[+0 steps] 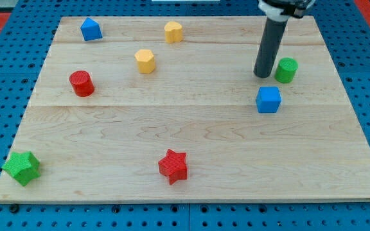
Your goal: Slide blue cube to center
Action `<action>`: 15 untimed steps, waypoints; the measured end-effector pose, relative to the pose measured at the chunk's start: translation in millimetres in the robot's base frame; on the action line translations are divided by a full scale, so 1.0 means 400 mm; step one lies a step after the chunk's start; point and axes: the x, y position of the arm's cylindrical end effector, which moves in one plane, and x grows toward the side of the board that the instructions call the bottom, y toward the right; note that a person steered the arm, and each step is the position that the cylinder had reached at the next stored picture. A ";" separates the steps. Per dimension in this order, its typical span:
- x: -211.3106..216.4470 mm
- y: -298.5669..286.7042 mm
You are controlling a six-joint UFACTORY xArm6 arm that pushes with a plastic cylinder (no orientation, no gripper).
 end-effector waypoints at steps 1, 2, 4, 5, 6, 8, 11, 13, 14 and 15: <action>0.140 -0.020; 0.197 -0.065; 0.275 0.143; 0.312 0.248; 0.309 0.313; 0.381 0.369; 0.149 -0.255; 0.149 -0.393; 0.089 -0.441; 0.069 -0.441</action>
